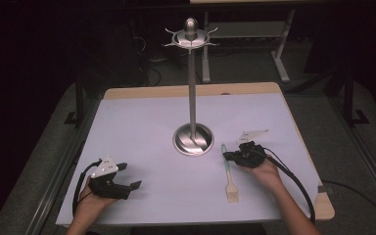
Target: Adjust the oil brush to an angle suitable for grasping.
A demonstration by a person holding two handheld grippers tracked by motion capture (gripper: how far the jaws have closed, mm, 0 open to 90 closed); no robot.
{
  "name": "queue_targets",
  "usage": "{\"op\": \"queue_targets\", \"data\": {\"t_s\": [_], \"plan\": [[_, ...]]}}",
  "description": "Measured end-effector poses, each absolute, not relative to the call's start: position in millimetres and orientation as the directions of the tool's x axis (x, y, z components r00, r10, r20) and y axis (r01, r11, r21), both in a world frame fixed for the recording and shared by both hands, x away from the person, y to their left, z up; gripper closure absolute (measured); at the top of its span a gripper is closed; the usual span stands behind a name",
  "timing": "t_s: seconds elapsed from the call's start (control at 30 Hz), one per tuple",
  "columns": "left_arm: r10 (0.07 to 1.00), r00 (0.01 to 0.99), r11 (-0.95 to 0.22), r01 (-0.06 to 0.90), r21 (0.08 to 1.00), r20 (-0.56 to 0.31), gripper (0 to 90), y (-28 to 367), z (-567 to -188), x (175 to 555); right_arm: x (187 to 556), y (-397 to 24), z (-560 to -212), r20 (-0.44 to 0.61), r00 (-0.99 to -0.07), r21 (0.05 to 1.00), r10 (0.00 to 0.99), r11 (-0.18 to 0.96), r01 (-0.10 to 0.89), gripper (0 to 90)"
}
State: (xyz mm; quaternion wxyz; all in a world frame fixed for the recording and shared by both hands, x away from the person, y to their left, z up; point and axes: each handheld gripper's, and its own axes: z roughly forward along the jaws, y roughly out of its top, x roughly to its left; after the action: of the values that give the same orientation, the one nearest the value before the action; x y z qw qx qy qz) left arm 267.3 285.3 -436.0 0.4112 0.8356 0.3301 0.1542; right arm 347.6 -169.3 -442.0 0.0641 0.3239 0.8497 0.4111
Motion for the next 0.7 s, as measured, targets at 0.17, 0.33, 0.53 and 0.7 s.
{"op": "queue_targets", "data": {"t_s": [0.17,0.33,0.53,0.7], "plan": [[0.675,0.738,-0.447,0.423,0.788,-0.013,14.3,283.6,-436.5,266.4,337.8,-169.5,-436.5,0.165,-0.780,0.711,0.603,0.475,0.518,90.0],[0.673,0.740,-0.451,0.422,0.786,-0.011,14.3,281.7,-437.2,266.3,317.4,-164.5,-431.3,0.172,-0.793,0.667,0.585,0.523,0.531,90.0],[0.672,0.740,-0.455,0.418,0.786,-0.005,14.2,280.2,-436.2,265.3,301.8,-157.2,-430.5,0.161,-0.810,0.636,0.563,0.569,0.522,90.0],[0.679,0.734,-0.444,0.422,0.790,-0.011,14.3,280.7,-436.2,264.3,291.5,-153.2,-433.9,0.166,-0.811,0.593,0.561,0.601,0.536,90.0]]}}
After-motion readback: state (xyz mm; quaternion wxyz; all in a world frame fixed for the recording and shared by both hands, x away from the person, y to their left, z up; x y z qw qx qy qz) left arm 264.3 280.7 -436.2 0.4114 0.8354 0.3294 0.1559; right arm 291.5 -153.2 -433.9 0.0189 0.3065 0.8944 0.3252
